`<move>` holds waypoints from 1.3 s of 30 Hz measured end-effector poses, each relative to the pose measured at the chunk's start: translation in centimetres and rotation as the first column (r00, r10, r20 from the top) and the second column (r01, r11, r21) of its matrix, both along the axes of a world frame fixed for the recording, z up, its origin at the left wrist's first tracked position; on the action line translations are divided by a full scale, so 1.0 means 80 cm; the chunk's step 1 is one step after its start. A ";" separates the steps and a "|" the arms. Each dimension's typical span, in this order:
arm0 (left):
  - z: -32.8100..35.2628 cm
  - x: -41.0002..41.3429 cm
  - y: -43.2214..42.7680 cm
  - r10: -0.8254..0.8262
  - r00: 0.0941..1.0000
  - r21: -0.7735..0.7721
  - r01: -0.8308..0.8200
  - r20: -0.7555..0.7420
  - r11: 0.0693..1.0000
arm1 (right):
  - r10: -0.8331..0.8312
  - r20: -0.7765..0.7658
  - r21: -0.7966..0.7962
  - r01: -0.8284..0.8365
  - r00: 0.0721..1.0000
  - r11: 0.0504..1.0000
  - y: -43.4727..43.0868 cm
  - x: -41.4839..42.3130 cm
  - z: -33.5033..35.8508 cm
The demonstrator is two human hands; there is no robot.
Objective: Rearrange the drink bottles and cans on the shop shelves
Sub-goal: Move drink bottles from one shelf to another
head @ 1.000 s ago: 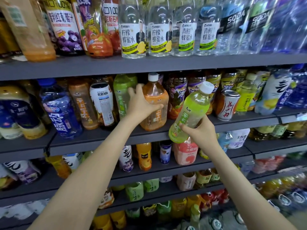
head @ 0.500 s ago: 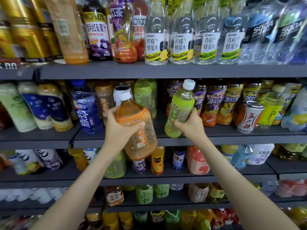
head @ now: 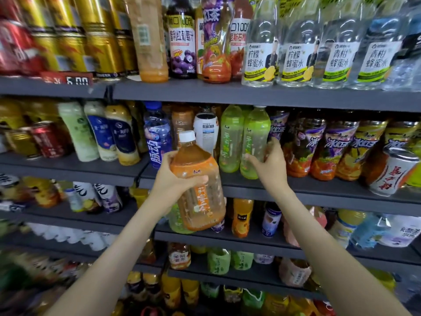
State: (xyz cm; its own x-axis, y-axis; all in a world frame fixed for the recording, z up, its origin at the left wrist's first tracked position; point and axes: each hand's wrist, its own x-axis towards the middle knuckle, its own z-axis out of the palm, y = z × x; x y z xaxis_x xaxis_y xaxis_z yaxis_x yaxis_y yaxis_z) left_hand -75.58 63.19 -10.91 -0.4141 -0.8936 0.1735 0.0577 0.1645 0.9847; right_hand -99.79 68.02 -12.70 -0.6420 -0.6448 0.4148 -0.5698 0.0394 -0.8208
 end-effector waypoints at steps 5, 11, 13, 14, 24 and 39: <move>-0.013 -0.006 0.011 -0.091 0.995 0.082 0.089 0.030 0.993 | 0.429 0.129 -0.003 -0.432 0.894 0.902 0.059 0.071 0.019; -0.026 -0.020 0.026 -0.193 0.980 0.128 0.184 0.057 0.975 | 0.580 0.428 0.213 -0.701 0.693 0.680 0.080 0.093 -0.015; -0.035 -0.022 0.032 -0.219 0.969 0.111 0.206 0.117 0.972 | 0.552 0.493 0.171 -0.697 0.673 0.697 0.086 0.091 -0.033; -0.040 -0.023 0.036 -0.242 0.957 0.092 0.229 0.159 0.969 | 0.546 0.530 0.149 -0.705 0.649 0.693 0.090 0.089 -0.044; -0.130 0.002 0.075 -0.526 0.783 0.383 0.397 0.331 0.834 | 0.421 0.708 0.093 -0.666 0.566 0.740 0.144 0.090 -0.139; -0.235 0.014 0.144 -0.411 0.723 0.402 0.199 0.555 0.893 | 0.241 0.893 0.161 -0.772 0.379 0.615 0.197 0.104 -0.224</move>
State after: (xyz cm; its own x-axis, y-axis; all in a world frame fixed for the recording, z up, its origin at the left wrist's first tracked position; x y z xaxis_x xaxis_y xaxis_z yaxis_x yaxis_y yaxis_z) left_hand -74.43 74.68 -29.73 -0.5924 -0.6594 -0.4628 -0.5763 -0.0545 0.8154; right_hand -91.50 83.78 -30.63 0.0423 -0.8628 -0.5038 0.1730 0.5030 -0.8468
